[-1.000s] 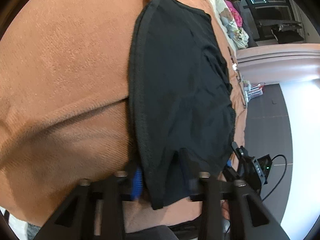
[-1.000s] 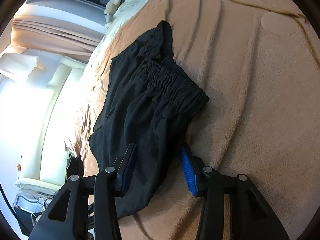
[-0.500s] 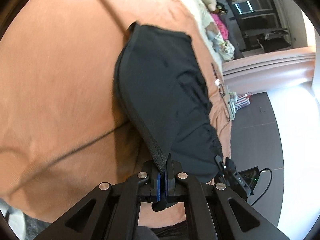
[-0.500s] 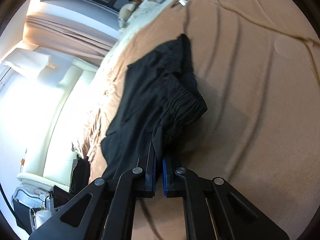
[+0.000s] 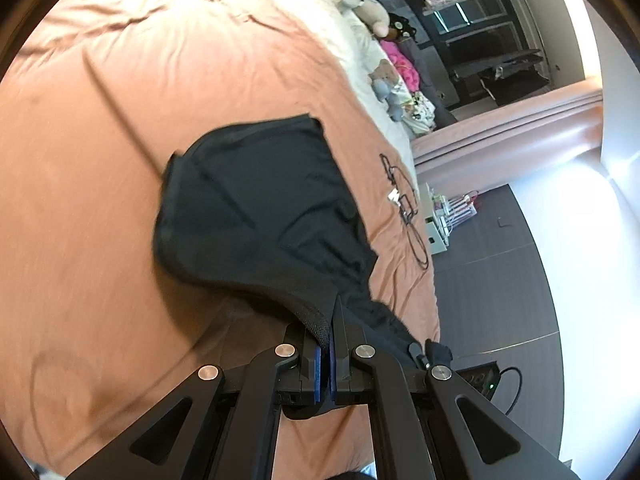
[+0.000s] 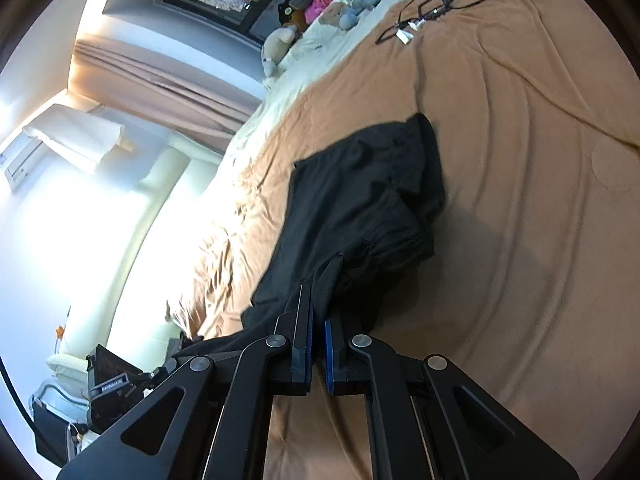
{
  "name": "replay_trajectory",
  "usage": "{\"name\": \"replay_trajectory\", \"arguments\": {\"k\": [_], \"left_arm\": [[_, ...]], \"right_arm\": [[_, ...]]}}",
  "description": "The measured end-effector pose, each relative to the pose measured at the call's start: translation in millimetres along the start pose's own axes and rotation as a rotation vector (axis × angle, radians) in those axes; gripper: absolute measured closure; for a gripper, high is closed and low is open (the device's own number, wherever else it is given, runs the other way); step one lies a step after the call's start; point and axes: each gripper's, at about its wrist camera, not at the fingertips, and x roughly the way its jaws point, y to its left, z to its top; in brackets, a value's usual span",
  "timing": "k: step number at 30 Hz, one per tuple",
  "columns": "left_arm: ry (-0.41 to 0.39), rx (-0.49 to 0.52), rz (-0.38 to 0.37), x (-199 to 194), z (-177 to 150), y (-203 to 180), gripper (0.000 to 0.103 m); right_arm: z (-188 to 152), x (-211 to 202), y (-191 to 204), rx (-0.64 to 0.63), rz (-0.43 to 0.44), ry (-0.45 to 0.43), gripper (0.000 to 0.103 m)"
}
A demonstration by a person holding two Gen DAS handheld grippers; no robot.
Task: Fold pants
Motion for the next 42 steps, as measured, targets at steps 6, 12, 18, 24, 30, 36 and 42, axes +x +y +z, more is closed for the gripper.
{"name": "replay_trajectory", "arguments": {"k": [6,12,18,24,30,36,42], "left_arm": [[-0.004,0.035,0.002,22.0,45.9,-23.1,0.101],[0.0,0.079,0.034,46.4,84.9,-42.1,0.101],[0.024,0.103,0.069,84.2,122.4,-50.1,0.101],[0.049,0.126,0.115,124.9,153.6,-49.1,0.101],[0.083,0.122,0.154,176.2,181.5,-38.9,0.101],[0.085,0.182,0.243,218.2,201.3,-27.3,0.085],[0.052,0.194,0.322,220.7,200.3,-10.3,0.04]], "right_arm": [[17.8,17.9,4.9,0.019,0.02,-0.027,0.102],[37.8,42.0,3.9,0.044,0.025,-0.044,0.101],[56.9,66.1,5.3,0.059,0.006,-0.043,0.101],[77.7,90.9,-0.7,0.095,-0.02,-0.048,0.101],[92.1,112.9,-6.8,0.11,-0.056,-0.04,0.101],[101.1,132.0,-12.0,0.104,-0.099,-0.029,0.097],[106.8,110.4,0.2,0.042,-0.103,-0.072,0.029]]}}
